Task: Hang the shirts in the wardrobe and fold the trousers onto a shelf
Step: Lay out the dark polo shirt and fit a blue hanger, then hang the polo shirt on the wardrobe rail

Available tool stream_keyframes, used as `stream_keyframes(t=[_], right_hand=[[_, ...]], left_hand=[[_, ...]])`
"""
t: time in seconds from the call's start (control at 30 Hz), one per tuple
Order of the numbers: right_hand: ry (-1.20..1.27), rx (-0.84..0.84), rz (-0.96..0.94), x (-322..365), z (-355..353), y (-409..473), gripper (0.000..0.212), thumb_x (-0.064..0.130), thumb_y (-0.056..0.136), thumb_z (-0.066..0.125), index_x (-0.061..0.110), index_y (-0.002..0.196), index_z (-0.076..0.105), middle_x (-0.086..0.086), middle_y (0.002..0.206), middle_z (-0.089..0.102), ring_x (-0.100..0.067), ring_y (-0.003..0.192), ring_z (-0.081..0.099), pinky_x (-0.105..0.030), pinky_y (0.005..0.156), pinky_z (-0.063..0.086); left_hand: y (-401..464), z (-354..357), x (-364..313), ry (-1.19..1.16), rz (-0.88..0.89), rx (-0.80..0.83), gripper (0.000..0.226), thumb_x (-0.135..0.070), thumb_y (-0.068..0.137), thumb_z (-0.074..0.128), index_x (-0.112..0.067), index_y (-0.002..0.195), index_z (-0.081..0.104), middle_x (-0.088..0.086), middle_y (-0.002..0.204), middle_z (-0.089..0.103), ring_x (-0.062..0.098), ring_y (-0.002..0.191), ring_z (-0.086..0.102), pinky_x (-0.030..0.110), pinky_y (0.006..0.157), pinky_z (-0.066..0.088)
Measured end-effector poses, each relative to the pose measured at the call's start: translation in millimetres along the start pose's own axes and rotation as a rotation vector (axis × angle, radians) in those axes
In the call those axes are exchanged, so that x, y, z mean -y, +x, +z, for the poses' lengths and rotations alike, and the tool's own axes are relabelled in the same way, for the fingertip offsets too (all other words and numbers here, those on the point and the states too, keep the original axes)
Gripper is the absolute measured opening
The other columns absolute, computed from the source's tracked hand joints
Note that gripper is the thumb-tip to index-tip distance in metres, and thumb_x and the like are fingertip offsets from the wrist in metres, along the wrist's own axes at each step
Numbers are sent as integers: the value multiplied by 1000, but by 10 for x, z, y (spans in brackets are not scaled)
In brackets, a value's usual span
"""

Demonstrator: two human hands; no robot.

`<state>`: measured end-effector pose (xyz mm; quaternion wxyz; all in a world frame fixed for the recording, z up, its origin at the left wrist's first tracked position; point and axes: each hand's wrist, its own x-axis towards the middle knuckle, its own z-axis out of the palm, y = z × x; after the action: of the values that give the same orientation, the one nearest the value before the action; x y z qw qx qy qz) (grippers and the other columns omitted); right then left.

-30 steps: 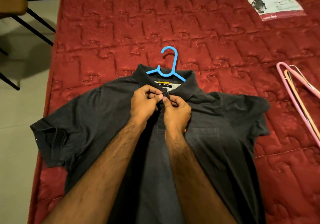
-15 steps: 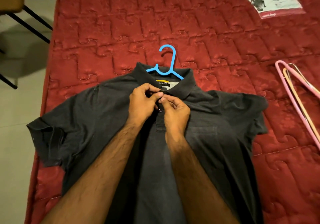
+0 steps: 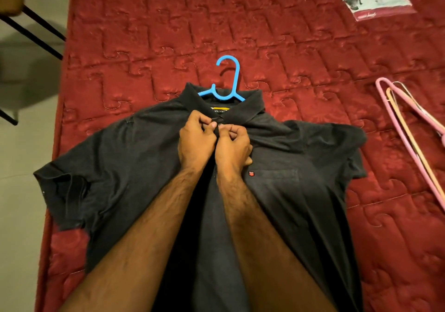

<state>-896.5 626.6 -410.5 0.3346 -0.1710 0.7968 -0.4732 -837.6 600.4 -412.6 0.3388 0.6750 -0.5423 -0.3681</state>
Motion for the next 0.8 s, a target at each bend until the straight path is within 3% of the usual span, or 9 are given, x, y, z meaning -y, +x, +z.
stream_keyframes(t=[0.1, 0.2, 0.3, 0.43, 0.5, 0.6, 0.67, 0.73, 0.8], right_hand=[[1, 91, 3, 7, -48, -19, 14, 38, 87, 61, 33, 74, 59, 13, 76, 63, -19, 102, 59, -47, 100, 39], [264, 289, 86, 105, -295, 86, 23, 31, 97, 53, 26, 77, 63, 8, 63, 58, -4, 57, 56, -25, 65, 47], [291, 381, 47, 141, -809, 309, 19, 21, 101, 52, 15, 86, 61, 1, 63, 56, -6, 47, 51, -20, 47, 41], [-208, 41, -456, -3, -1694, 686, 22, 10, 85, 67, 20, 104, 62, -7, 96, 63, -17, 81, 60, -40, 79, 53], [-481, -86, -494, 10, -2089, 937, 42, 28, 84, 72, 23, 123, 59, -6, 123, 57, -27, 113, 52, -48, 100, 41], [-890, 69, -548, 83, -2359, 1283, 64, 67, 82, 61, 37, 138, 48, 4, 139, 50, -25, 131, 41, -50, 109, 28], [-1089, 235, -634, 116, -2375, 1473, 54, 69, 83, 55, 35, 125, 58, 5, 124, 61, -23, 121, 51, -46, 104, 31], [-995, 398, -599, 222, -2385, 1567, 28, 52, 87, 66, 26, 96, 67, 3, 91, 69, -21, 92, 62, -37, 85, 42], [-774, 464, -537, 336, -2469, 1626, 31, 45, 85, 73, 19, 72, 63, 5, 65, 59, -12, 65, 55, -30, 67, 39]], left_hand=[[15, -31, -36, 12, 28, 6, 15, -17, 87, 69, -19, 94, 57, -5, 72, 65, 16, 68, 66, 35, 66, 52], [60, -238, 45, -84, 50, 86, 21, -9, 92, 63, -15, 109, 51, 5, 82, 65, 18, 47, 63, 30, 41, 47], [81, -568, 179, 71, 301, 142, 30, 0, 90, 61, -15, 115, 53, 3, 109, 58, 22, 68, 64, 22, 52, 50], [-101, -670, 173, 424, 653, 220, 37, -3, 84, 65, -14, 118, 57, 3, 125, 47, 23, 101, 57, 42, 89, 49], [-208, -531, -15, 568, 757, 202, 35, -10, 84, 66, -19, 117, 59, 1, 128, 50, 29, 110, 54, 47, 82, 47], [-145, -279, -328, 631, 765, 226, 43, -17, 84, 68, -25, 124, 58, 0, 142, 47, 28, 124, 50, 46, 88, 43], [-54, -96, -489, 749, 896, 308, 54, -20, 83, 67, -31, 135, 54, 0, 154, 39, 28, 136, 43, 50, 98, 42], [-78, 107, -548, 940, 1100, 476, 66, -23, 85, 61, -35, 147, 43, 2, 162, 30, 28, 143, 37, 55, 107, 39], [-159, 302, -518, 1060, 1074, 652, 76, -29, 92, 55, -37, 158, 18, 0, 168, 10, 28, 151, 22, 60, 114, 30]])
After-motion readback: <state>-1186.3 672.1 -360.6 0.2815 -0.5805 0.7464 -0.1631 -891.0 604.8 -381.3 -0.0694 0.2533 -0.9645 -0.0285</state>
